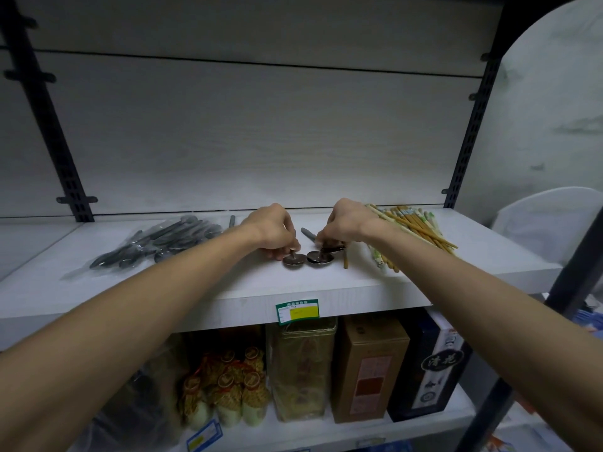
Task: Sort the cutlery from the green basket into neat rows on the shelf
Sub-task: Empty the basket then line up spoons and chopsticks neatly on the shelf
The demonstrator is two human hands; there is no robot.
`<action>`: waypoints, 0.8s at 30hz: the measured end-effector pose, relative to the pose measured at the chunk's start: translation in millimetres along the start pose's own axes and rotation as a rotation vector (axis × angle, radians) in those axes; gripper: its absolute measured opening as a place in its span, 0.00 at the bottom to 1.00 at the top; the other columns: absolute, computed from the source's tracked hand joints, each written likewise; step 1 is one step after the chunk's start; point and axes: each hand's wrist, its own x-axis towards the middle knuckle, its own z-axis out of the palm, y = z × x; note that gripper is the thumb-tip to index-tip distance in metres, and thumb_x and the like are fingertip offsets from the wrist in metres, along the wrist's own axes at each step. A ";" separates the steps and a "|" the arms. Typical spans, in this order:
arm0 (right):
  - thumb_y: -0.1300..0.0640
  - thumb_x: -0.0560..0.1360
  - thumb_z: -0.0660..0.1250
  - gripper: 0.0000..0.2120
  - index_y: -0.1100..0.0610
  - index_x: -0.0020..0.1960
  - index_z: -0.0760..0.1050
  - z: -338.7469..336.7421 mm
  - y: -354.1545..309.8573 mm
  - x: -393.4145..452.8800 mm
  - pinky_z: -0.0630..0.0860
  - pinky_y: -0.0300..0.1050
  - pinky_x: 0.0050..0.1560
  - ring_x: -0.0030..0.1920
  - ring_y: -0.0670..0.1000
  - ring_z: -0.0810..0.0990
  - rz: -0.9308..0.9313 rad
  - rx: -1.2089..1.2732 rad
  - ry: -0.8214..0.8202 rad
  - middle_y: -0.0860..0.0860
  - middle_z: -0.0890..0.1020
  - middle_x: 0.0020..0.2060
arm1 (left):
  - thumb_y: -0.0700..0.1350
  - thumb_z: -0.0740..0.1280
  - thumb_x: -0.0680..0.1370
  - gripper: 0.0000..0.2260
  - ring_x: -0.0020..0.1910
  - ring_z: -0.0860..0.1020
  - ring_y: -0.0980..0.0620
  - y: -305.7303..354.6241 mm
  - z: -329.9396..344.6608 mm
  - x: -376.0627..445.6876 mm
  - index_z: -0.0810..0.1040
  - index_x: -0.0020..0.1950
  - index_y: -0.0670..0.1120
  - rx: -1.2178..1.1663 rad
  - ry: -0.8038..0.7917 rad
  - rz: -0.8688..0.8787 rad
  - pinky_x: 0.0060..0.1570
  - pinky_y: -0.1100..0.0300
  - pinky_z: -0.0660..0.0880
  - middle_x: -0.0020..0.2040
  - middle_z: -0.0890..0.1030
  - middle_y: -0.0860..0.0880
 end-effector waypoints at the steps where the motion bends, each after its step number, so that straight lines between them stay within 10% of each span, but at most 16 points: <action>1: 0.40 0.68 0.77 0.20 0.58 0.44 0.82 0.1 -0.4 -0.1 0.74 0.45 0.40 0.43 0.54 0.80 0.002 0.006 -0.005 0.52 0.82 0.39 | 0.44 0.78 0.73 0.07 0.32 0.84 0.51 -0.2 -0.6 -0.6 0.84 0.48 0.43 0.004 -0.004 0.000 0.31 0.61 0.77 0.36 0.87 0.47; 24: 0.51 0.71 0.75 0.11 0.57 0.48 0.85 0.9 -16.3 -2.3 0.81 0.46 0.45 0.43 0.53 0.83 -0.033 -0.023 0.046 0.52 0.84 0.40 | 0.45 0.69 0.80 0.08 0.39 0.86 0.47 -8.2 -11.9 -7.5 0.85 0.45 0.43 -0.081 -0.057 -0.012 0.41 0.54 0.83 0.39 0.87 0.45</action>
